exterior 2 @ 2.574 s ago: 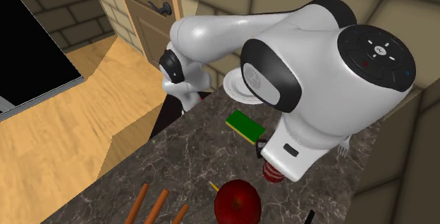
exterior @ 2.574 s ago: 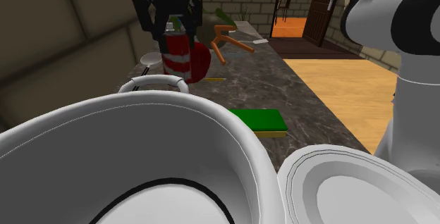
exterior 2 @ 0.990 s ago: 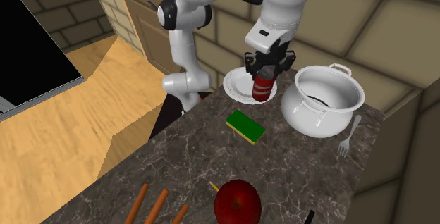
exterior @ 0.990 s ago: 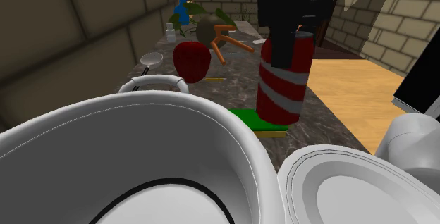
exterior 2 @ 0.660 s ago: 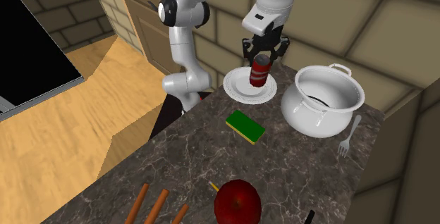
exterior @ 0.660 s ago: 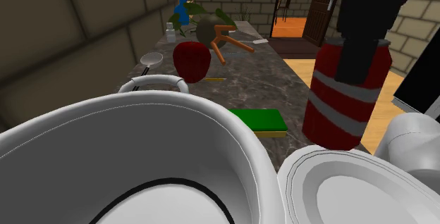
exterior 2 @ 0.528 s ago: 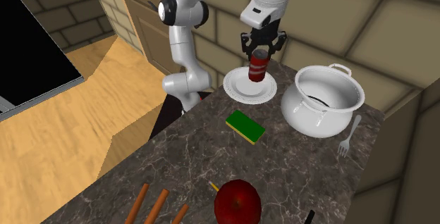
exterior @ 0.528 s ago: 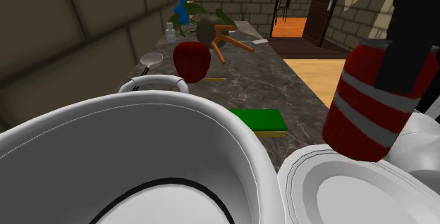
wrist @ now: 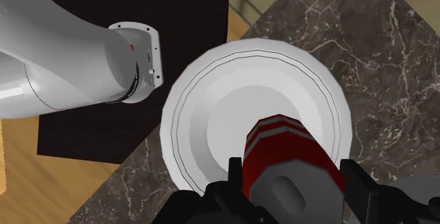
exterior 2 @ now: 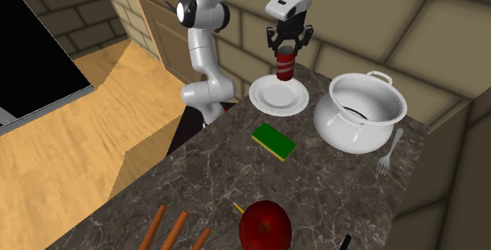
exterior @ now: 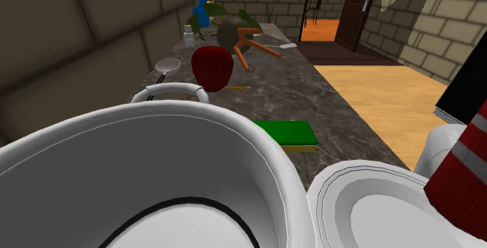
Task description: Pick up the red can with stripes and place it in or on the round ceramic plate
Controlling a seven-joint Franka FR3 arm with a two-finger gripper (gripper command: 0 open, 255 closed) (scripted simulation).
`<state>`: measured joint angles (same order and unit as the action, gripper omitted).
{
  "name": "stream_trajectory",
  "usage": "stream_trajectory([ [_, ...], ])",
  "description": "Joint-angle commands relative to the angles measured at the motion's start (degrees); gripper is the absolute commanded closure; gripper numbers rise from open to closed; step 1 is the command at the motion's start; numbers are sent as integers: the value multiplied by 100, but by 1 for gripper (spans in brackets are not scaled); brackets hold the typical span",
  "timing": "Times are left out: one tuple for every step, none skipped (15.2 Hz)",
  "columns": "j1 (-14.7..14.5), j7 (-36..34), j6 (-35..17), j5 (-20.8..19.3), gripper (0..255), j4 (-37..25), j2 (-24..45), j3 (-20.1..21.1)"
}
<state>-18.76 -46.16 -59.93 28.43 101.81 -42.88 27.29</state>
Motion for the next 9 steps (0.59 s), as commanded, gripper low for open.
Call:
stream_trajectory([
  [-28, 41, -103, 28, 255, 234, -132, 5],
  [-39, 68, -162, 37, 255, 352, -190, 10],
  [-50, 95, -221, 47, 255, 469, -247, 16],
  [-61, 122, -280, 57, 255, 585, -302, 22],
  [-72, 147, -338, 67, 255, 699, -357, 29],
  [-83, 172, -396, 78, 255, 811, -410, 38],
  [-94, 196, -454, 89, 255, 922, -463, 47],
  [-105, 220, -511, 101, 255, 1032, -514, 56],
  [-115, 243, -568, 114, 255, 1140, -564, 67],
])
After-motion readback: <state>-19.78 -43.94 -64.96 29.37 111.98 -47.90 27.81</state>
